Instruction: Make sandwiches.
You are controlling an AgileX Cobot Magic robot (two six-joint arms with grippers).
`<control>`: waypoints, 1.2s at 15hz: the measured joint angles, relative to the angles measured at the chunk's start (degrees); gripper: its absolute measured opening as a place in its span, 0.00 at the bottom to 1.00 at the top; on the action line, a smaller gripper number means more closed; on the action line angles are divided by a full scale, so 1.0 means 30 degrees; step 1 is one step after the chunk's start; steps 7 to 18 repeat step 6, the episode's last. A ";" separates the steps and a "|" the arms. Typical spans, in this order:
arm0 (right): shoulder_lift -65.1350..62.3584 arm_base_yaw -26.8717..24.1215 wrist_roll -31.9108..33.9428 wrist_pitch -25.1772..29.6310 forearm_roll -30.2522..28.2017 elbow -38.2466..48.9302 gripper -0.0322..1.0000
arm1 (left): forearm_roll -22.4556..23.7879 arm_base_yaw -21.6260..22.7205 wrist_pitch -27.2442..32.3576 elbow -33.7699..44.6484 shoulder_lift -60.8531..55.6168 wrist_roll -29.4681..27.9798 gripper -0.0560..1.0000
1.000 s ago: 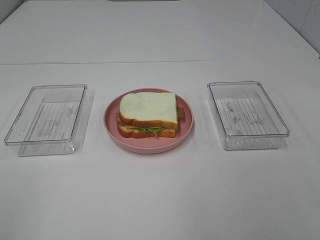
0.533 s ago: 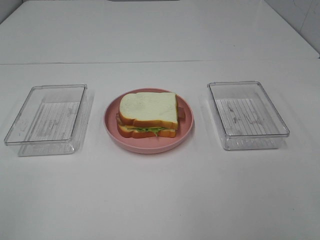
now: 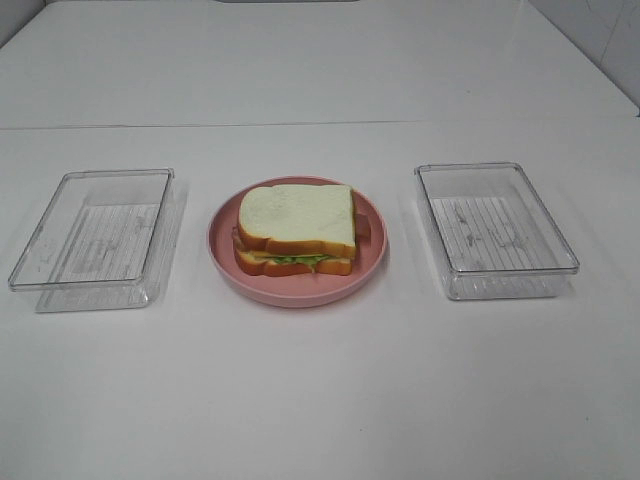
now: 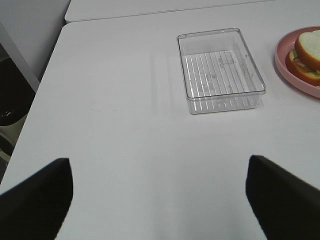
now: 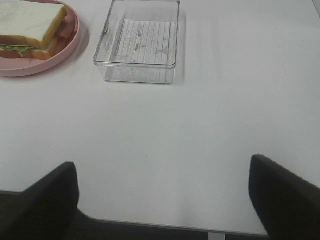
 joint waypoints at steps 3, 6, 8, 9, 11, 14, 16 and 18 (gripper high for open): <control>0.0000 0.0000 0.0000 0.0000 0.0000 0.0000 0.89 | 0.0000 0.0000 0.0000 0.0000 0.0000 0.0000 0.87; 0.0000 0.0000 0.0000 0.0000 0.0000 0.0000 0.89 | 0.0000 0.0000 0.0000 0.0000 0.0000 0.0000 0.87; 0.0000 0.0000 0.0000 0.0000 0.0000 0.0000 0.89 | 0.0000 0.0000 0.0000 0.0000 0.0000 0.0000 0.87; 0.0000 0.0000 0.0000 0.0000 0.0000 0.0000 0.89 | 0.0000 0.0000 0.0000 0.0000 0.0000 0.0000 0.87; 0.0000 0.0000 0.0000 0.0000 0.0000 0.0000 0.89 | 0.0000 0.0000 0.0000 0.0000 0.0000 0.0000 0.87; 0.0000 0.0000 0.0000 0.0000 0.0000 0.0000 0.89 | 0.0000 0.0000 0.0000 0.0000 0.0000 0.0000 0.87; 0.0000 0.0000 0.0000 0.0000 0.0000 0.0000 0.89 | 0.0000 0.0000 0.0000 0.0000 0.0000 0.0000 0.87; 0.0000 0.0000 0.0000 0.0000 0.0000 0.0000 0.89 | 0.0000 0.0000 0.0000 0.0000 0.0000 0.0000 0.87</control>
